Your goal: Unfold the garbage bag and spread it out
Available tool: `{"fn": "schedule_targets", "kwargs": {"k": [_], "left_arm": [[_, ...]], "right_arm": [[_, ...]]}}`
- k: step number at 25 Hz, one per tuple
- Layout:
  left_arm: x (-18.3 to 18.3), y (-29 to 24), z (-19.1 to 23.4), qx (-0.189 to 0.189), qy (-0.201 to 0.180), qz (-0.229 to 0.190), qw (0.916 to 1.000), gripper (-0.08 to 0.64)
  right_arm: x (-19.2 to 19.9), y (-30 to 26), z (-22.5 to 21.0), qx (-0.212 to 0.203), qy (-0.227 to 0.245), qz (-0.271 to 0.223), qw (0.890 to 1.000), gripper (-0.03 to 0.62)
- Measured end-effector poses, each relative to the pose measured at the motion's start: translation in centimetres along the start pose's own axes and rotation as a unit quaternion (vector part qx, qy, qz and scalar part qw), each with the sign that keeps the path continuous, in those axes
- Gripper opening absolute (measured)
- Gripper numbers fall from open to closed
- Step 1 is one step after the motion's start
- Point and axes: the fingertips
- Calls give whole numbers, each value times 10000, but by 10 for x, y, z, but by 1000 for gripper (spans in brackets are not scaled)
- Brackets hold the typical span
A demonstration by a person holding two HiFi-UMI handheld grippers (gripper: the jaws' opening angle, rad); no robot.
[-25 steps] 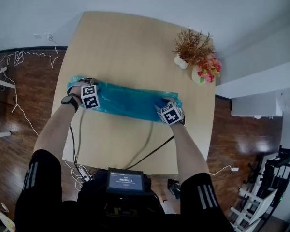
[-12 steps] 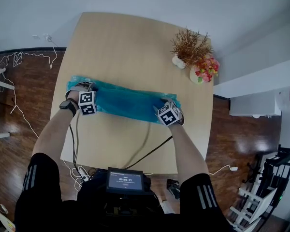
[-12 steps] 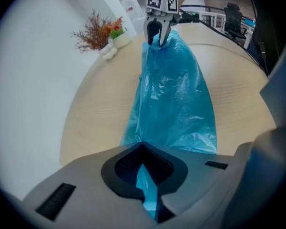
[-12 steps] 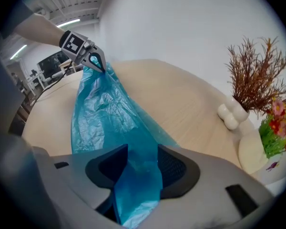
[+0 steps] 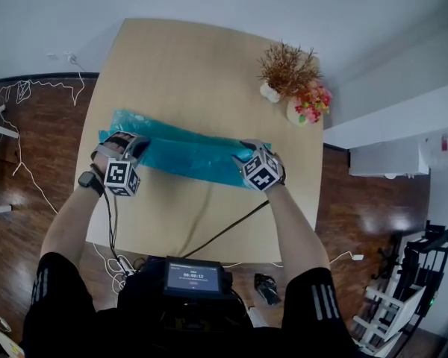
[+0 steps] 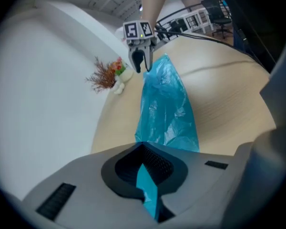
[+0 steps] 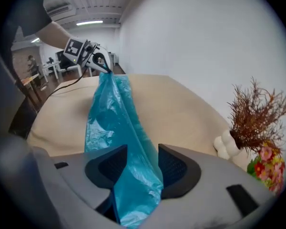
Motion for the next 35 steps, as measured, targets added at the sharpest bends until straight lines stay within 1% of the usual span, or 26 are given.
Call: {"fn": "schedule_targets", "kwargs": {"k": [2, 5, 9, 11, 14, 15, 18, 20, 22, 25, 27, 29, 31, 33, 35], "left_arm": [[-7, 13, -5, -95, -130, -133, 9998, 0], [-16, 33, -11, -187, -109, -248, 9995, 0], [-31, 54, -17, -330, -184, -543, 9978, 0], [-35, 61, -22, -346, -200, -640, 9972, 0], [-32, 64, -31, -332, -134, -570, 9977, 0], [-29, 64, -32, -325, -49, -533, 9980, 0], [-21, 62, -33, -294, 322, -405, 9982, 7], [-11, 61, -32, -243, 521, -230, 9981, 73], [6, 59, -32, -198, 567, 26, 9982, 151], [30, 61, -27, -156, 604, 510, 9967, 239], [43, 64, -27, -120, 587, 763, 9953, 261], [50, 67, -35, 49, 648, 913, 9937, 260], [53, 69, -54, 384, 633, 1069, 9915, 256], [52, 72, -71, 574, 495, 1157, 9904, 168], [51, 76, -84, 588, 391, 1176, 9905, 79]], "right_arm": [[-3, -1, 10, -236, 339, 88, 9991, 232], [3, -10, 23, -504, 701, 252, 9959, 238], [12, -21, 24, -508, 1205, 571, 9898, 238], [16, -27, 23, -492, 1332, 693, 9874, 230], [13, -26, 22, -396, 1364, 716, 9873, 57], [11, -25, 21, -348, 1370, 692, 9875, 20], [4, -17, 18, -159, 1454, 601, 9874, 17], [-3, -7, 16, 19, 1499, 526, 9873, 17], [-11, 6, 16, 241, 1549, 447, 9866, 17], [-19, 27, 21, 574, 1751, 359, 9822, 17], [-23, 40, 31, 780, 1973, 319, 9767, 17], [-25, 49, 44, 940, 2163, 285, 9714, 17], [-23, 53, 57, 1050, 2278, 302, 9676, 18], [-17, 55, 68, 1113, 2304, 366, 9660, 18], [-9, 57, 77, 1137, 2219, 427, 9675, 18]]}}
Point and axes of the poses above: the fingertips, and each gripper's own axes: y backward along the fingers, z to its left, x out of its underside, and after that the axes turned 13 degrees about y, right-handed
